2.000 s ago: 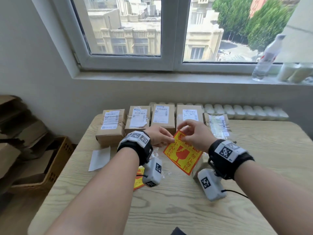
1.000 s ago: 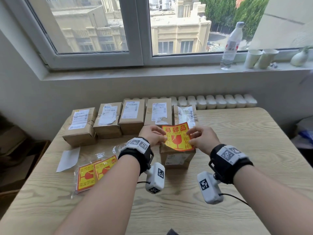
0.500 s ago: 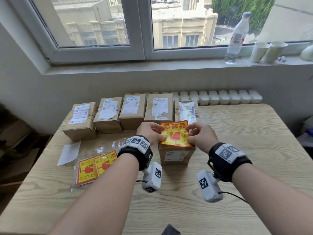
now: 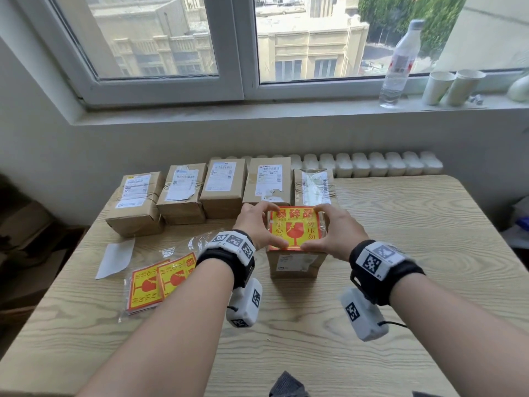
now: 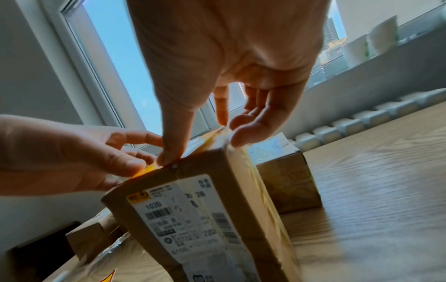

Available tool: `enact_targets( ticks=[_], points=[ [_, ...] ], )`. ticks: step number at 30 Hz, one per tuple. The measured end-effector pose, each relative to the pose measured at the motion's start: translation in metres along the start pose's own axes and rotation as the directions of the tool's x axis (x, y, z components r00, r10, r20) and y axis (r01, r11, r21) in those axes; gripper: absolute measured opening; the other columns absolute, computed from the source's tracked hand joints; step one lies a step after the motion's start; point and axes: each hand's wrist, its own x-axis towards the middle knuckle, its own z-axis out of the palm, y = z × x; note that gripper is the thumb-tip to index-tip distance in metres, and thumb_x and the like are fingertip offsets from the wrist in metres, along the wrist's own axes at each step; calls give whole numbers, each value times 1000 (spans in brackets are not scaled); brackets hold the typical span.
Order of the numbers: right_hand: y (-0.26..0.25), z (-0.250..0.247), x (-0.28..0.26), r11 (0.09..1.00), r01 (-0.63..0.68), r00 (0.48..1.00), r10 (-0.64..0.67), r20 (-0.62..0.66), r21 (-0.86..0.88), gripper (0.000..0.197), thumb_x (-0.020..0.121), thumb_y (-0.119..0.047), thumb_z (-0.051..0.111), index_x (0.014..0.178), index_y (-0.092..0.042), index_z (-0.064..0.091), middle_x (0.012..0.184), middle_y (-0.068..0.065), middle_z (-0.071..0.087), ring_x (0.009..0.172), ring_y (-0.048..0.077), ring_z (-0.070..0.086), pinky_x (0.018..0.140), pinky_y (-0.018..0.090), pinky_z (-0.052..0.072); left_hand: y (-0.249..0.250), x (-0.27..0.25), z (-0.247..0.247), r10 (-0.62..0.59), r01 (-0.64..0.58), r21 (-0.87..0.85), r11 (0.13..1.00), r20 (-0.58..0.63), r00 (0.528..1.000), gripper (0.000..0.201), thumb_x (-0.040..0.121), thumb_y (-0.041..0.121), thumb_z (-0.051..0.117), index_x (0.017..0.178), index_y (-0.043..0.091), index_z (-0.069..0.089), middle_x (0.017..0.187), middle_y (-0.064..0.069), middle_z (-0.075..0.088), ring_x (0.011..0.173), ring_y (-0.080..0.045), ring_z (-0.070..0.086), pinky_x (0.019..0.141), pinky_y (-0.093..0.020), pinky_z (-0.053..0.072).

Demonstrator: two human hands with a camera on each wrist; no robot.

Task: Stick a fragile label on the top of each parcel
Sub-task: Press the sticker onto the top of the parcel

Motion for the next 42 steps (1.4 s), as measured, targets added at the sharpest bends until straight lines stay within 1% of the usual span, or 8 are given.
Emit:
enact_targets(
  ticks=[3, 7, 15, 22, 29, 35, 39, 42],
  points=[
    [4, -5, -1, 1000, 9, 998, -10, 57, 22, 102, 51, -54, 86, 140, -36, 38, 128, 1, 52, 104, 17, 56, 84, 41, 56, 0, -1, 4, 10, -17, 87, 996, 75, 997, 100, 52, 35, 91, 137, 44, 39, 139, -1, 31, 127, -21, 39, 107, -45, 41],
    [7, -16, 1, 998, -49, 998, 47, 37, 40, 85, 63, -50, 82, 138, -34, 44, 117, 0, 55, 103, 17, 56, 88, 43, 54, -4, 2, -8, -30, 20, 78, 997, 128, 991, 111, 50, 32, 93, 144, 41, 33, 147, -2, 30, 128, -25, 43, 105, -49, 42],
    [-11, -5, 6, 994, 49, 991, -36, 131, -101, 78, 74, -56, 70, 142, -42, 35, 143, 5, 33, 132, 23, 38, 104, 45, 43, 14, 8, -6, 48, -67, 85, 994, 213, 976, 96, 58, 32, 89, 140, 41, 41, 142, 1, 41, 129, -20, 45, 104, -42, 44],
    [7, -18, 1, 997, -78, 995, 79, 68, -10, 75, 83, -48, 67, 146, -25, 34, 139, 6, 50, 123, 22, 51, 99, 36, 43, -18, 2, -25, -182, 217, -301, 928, 140, 973, 86, 75, 17, 80, 146, 34, 34, 146, -6, 41, 125, -24, 50, 83, -36, 53],
    [-6, -2, -4, 982, -155, 985, 144, 99, 112, 32, 93, -43, 54, 114, -19, 60, 95, -3, 64, 86, 18, 64, 81, 40, 57, -4, 4, -10, -241, 360, -440, 822, 304, 922, 48, 90, 19, 64, 136, 12, 49, 118, -12, 67, 107, -23, 65, 80, -40, 59],
    [-15, 3, -18, 942, -274, 962, 266, 66, 193, 44, 93, -38, 55, 132, -16, 52, 113, 4, 64, 94, 21, 64, 83, 41, 56, 5, 2, -6, -214, 352, -413, 840, 343, 914, 36, 94, 12, 57, 130, 11, 52, 111, -12, 69, 96, -22, 70, 74, -39, 60],
    [-14, -2, -33, 951, -272, 962, 263, 80, 147, 72, 92, -31, 58, 148, -44, 16, 115, 4, 59, 78, 20, 67, 66, 37, 61, 12, -1, -7, -86, 219, -301, 928, 399, 913, 72, 94, 4, 55, 148, 37, 21, 123, -12, 63, 90, -24, 70, 62, -37, 60],
    [-7, -7, -40, 943, -292, 949, 266, 168, 157, 77, 89, -24, 61, 148, -45, 16, 114, 1, 53, 77, 20, 67, 57, 35, 61, 20, -6, -1, -9, 114, -202, 973, 456, 890, 72, 95, 4, 52, 145, 46, 24, 125, -9, 58, 97, -26, 68, 69, -43, 61]
  ],
)
